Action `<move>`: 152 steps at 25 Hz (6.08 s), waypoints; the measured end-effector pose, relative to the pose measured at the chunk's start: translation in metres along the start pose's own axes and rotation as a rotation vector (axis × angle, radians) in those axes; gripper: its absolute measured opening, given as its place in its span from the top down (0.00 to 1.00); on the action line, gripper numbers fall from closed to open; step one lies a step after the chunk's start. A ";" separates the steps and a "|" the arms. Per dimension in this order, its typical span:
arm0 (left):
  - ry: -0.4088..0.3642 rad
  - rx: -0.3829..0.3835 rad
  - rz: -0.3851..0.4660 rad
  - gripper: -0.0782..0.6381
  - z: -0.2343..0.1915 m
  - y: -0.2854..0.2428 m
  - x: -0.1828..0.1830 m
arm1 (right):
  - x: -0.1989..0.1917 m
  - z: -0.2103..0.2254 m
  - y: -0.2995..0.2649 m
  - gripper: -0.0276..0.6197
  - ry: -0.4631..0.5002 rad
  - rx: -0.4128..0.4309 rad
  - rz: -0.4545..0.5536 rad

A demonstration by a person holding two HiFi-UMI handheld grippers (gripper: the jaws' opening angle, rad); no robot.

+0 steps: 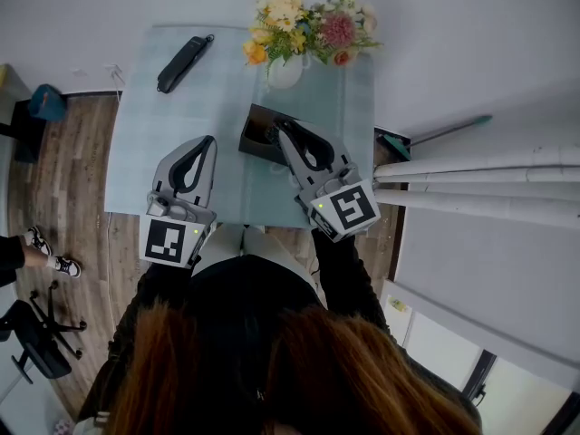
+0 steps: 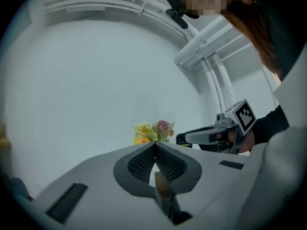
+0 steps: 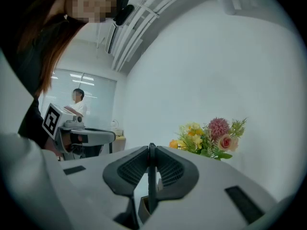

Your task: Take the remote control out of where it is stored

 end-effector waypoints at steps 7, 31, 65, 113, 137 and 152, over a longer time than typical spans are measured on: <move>-0.003 -0.007 -0.001 0.88 0.002 -0.002 0.000 | 0.020 -0.009 0.021 0.86 -0.004 0.022 0.049; -0.002 0.003 -0.021 0.88 0.010 0.001 -0.005 | -0.077 -0.032 0.069 0.86 -0.310 0.126 -0.193; -0.035 -0.011 -0.044 0.88 0.019 -0.002 -0.005 | -0.202 0.005 0.045 0.83 -0.671 0.154 -0.401; -0.020 -0.050 -0.048 0.88 0.024 -0.007 -0.011 | -0.213 0.002 0.026 0.89 -0.246 -0.159 -0.768; -0.001 -0.059 -0.027 0.88 0.021 -0.014 -0.007 | -0.086 0.008 0.009 0.93 -0.117 -0.217 -0.237; 0.000 -0.059 -0.022 0.88 0.021 -0.021 -0.007 | -0.025 -0.004 0.031 0.94 -0.010 -0.256 0.024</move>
Point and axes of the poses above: the fingertips, and each gripper's own axes: y backward along the fingers, z to its right, x out of its top, the point moved 9 cm from there along y, backward along the fingers, and after that the axes turned 1 degree about z, right-handed, at the moved point
